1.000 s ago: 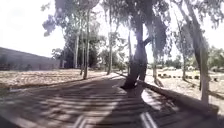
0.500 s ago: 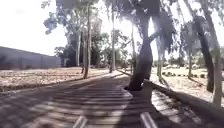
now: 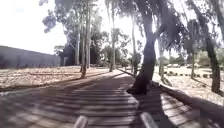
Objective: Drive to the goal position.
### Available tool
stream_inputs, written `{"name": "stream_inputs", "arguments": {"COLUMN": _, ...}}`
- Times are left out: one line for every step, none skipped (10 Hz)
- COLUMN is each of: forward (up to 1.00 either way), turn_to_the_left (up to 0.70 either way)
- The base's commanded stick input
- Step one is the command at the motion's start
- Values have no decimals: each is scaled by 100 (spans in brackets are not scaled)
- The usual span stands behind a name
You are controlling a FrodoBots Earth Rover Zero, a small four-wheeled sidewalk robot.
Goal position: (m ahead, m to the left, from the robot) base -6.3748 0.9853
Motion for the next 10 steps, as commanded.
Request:
{"name": "stream_inputs", "arguments": {"forward": 85, "turn_to_the_left": 0}}
{"name": "stream_inputs", "arguments": {"forward": 85, "turn_to_the_left": 0}}
{"name": "stream_inputs", "arguments": {"forward": 85, "turn_to_the_left": 0}}
{"name": "stream_inputs", "arguments": {"forward": 85, "turn_to_the_left": 0}}
{"name": "stream_inputs", "arguments": {"forward": 85, "turn_to_the_left": 0}}
{"name": "stream_inputs", "arguments": {"forward": 85, "turn_to_the_left": 0}}
{"name": "stream_inputs", "arguments": {"forward": 85, "turn_to_the_left": 0}}
{"name": "stream_inputs", "arguments": {"forward": 85, "turn_to_the_left": 0}}
{"name": "stream_inputs", "arguments": {"forward": 85, "turn_to_the_left": 0}}
{"name": "stream_inputs", "arguments": {"forward": 85, "turn_to_the_left": 0}}
